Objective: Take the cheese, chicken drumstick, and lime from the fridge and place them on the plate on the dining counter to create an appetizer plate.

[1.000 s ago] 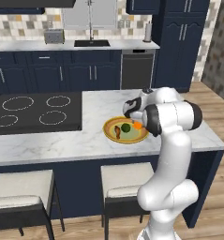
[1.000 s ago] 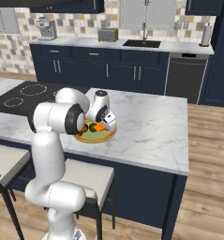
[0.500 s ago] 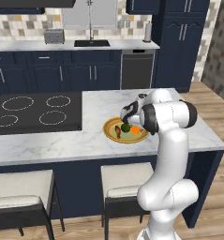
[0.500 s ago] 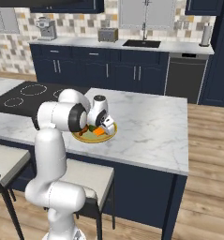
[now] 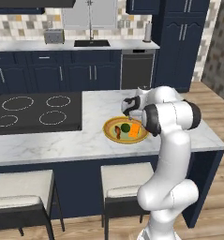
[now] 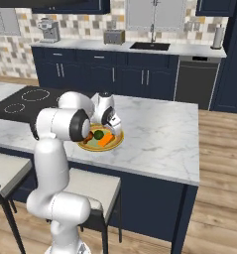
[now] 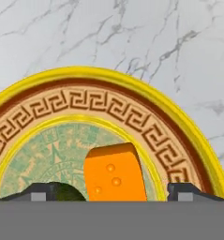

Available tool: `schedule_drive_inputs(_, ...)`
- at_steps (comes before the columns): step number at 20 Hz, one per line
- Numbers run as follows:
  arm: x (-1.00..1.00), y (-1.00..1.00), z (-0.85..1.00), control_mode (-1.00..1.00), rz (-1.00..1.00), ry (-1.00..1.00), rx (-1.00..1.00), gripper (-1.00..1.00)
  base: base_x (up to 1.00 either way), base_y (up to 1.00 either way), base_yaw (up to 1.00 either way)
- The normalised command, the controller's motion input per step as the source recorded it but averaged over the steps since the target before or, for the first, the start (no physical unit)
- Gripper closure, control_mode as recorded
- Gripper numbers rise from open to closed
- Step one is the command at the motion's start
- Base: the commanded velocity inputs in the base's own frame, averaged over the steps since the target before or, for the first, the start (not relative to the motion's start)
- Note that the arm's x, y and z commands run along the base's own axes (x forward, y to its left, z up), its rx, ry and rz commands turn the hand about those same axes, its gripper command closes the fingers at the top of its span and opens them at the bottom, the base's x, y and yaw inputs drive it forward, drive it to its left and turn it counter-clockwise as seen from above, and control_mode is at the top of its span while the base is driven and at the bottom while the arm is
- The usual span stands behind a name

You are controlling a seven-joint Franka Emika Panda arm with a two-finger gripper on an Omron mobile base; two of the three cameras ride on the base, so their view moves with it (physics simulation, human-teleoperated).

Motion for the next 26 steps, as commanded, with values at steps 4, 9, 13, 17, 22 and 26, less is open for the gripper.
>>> schedule_drive_inputs(4,-0.45,-0.02,0.67,-1.0,0.0,0.01,0.0,-1.0,0.0,0.0,0.0)
schedule_drive_inputs(9,-1.0,-0.19,0.61,-1.0,0.0,-0.08,0.0,-1.0,0.0,0.0,0.0)
schedule_drive_inputs(13,-1.0,-0.44,0.52,-1.0,0.03,-0.2,0.0,-1.0,0.0,0.0,0.0)
schedule_drive_inputs(17,-1.0,-0.56,0.48,-1.0,0.04,-0.16,0.0,-1.0,0.0,0.0,0.0)
schedule_drive_inputs(22,-1.0,-0.86,0.29,-1.0,0.03,-0.18,0.04,-1.0,0.0,0.0,0.0)
schedule_drive_inputs(26,-1.0,-1.0,0.02,-1.0,0.0,-0.09,0.08,-1.0,0.0,0.0,0.0)
